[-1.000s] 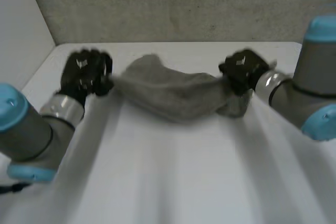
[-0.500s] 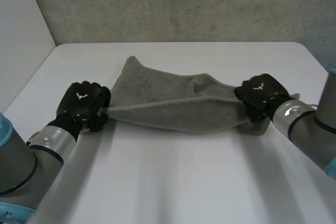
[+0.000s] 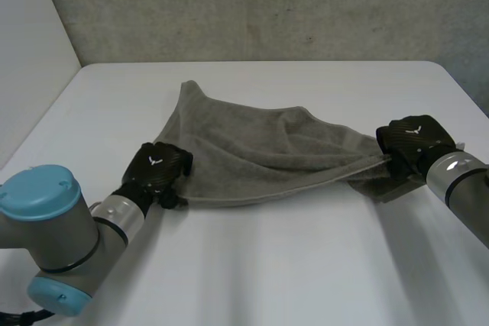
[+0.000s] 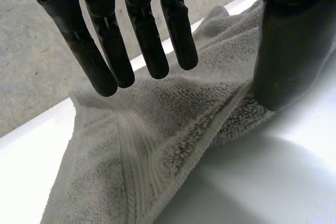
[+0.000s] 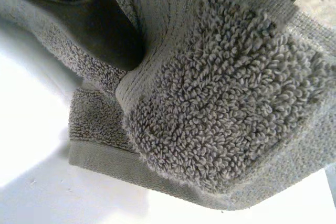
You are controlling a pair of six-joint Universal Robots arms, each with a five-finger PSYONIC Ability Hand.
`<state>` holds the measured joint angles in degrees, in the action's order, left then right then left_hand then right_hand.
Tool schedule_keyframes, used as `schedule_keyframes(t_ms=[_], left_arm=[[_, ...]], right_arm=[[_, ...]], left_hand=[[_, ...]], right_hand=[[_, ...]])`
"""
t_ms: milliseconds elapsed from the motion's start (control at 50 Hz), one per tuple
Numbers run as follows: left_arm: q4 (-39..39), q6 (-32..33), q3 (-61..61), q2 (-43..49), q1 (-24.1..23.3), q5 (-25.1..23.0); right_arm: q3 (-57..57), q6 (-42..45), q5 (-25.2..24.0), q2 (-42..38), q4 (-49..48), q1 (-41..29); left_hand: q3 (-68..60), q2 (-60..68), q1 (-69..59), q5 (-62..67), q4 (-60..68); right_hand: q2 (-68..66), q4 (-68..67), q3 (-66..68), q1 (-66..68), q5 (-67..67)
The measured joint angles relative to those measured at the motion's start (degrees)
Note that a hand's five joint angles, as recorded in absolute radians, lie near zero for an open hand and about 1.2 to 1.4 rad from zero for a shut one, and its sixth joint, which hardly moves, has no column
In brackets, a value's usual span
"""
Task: Fold the towel.
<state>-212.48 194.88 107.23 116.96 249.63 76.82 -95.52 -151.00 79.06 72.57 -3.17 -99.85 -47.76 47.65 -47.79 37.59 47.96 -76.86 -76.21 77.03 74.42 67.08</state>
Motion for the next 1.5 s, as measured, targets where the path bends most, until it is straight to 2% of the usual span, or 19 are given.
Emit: schedule_keyframes(t_ms=[420, 640, 740, 860, 1340, 1400, 1500], left_arm=[[0.13, 0.16, -0.89, 2.28, 0.17, 0.25], [0.49, 1.37, -0.97, 3.22, 0.13, 0.28], [0.81, 5.37, -1.64, 4.50, 0.08, 0.32], [0.92, 9.62, -3.00, 6.04, 0.00, 0.40], [0.43, 10.01, -14.46, 10.89, -0.02, 7.35], [0.33, 9.99, -15.02, 10.89, -0.02, 8.41], [0.44, 10.15, -14.73, 10.80, -0.02, 8.96]], right_arm=[[1.91, -15.98, -0.18, -2.36, 0.31, 4.24], [1.89, -16.15, -0.62, -2.97, 0.38, 4.13], [1.79, -15.98, -0.66, -3.07, 0.33, 4.12], [1.65, -15.90, -0.67, -3.13, 0.28, 4.08], [1.01, -15.81, -0.75, -3.14, -0.27, 3.75], [0.97, -15.81, -0.73, -3.13, -0.33, 3.74], [0.92, -15.81, -0.63, -3.14, -0.41, 3.76]], left_hand=[[2.37, -2.06, 2.49, -2.72, -2.27], [2.98, -2.70, 3.13, -3.21, -3.00], [13.10, -13.03, 13.19, -13.09, -13.08], [18.18, -17.97, 18.00, -17.77, -13.20], [16.51, -16.57, 16.22, -15.94, -13.20], [13.06, -12.91, 12.99, -12.85, -12.55], [3.36, -3.32, 3.35, -3.97, -3.70]], right_hand=[[0.00, 0.00, 0.00, 0.00, 0.00], [0.00, 0.00, 0.00, 0.00, 0.00], [0.00, 0.00, 0.00, 0.00, 0.00], [0.00, 0.00, 0.00, 0.00, 0.00], [0.00, 0.00, 0.01, -0.01, 0.00], [0.00, 0.00, 0.01, -0.01, 0.00], [0.00, 0.00, 0.01, -0.01, 0.00]])
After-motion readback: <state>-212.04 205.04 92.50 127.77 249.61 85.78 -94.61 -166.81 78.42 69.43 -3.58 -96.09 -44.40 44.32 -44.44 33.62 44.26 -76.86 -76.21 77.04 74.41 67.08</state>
